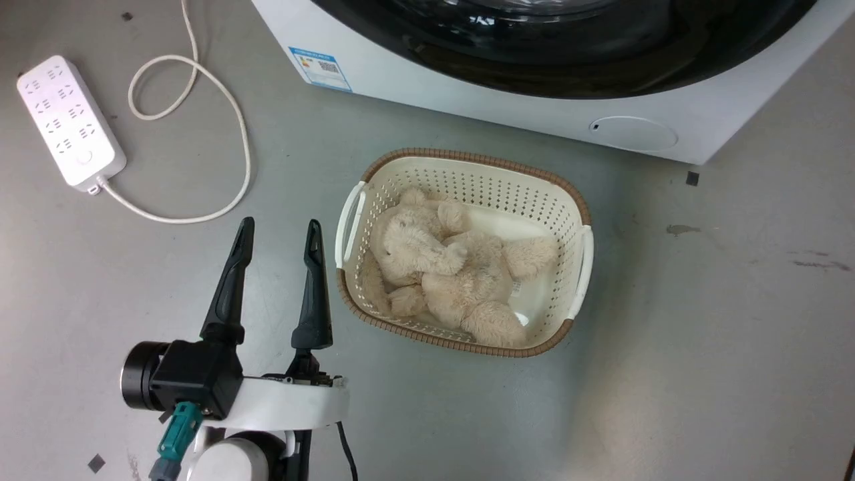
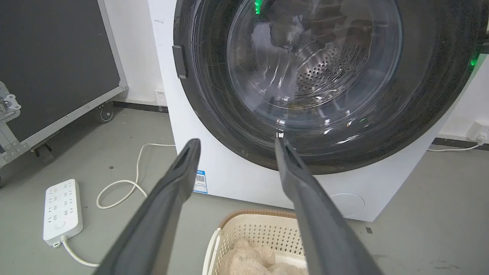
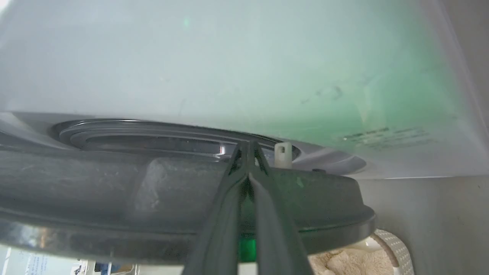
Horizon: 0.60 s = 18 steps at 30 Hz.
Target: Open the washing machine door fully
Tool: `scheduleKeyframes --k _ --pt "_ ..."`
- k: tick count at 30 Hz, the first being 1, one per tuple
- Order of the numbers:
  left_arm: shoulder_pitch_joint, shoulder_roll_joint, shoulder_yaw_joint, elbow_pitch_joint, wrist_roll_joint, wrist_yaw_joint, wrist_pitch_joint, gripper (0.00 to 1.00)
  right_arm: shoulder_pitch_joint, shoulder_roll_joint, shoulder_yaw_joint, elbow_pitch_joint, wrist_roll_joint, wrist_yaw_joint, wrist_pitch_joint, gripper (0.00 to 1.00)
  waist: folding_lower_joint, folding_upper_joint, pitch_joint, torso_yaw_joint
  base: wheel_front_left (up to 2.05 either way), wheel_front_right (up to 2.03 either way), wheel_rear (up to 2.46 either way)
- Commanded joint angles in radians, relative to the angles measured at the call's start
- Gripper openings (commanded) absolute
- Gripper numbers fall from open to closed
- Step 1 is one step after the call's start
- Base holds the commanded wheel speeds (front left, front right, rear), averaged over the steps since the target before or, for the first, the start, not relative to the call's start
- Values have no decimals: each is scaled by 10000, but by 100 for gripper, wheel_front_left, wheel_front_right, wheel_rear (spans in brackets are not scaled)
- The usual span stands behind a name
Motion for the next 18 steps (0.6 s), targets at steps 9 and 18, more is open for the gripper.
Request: scheduleKeyframes --k 9,18 --pt "-141 6 -83 -55 -137 143 -287 100 -531 -212 -410 1233 407 11 1076 0 -1 0 -171 81 0 0 0" --pt "335 6 78 354 -94 44 -496 100 651 200 -565 1612 1125 10 2467 0 -1 0 -1281 -132 0 0 0"
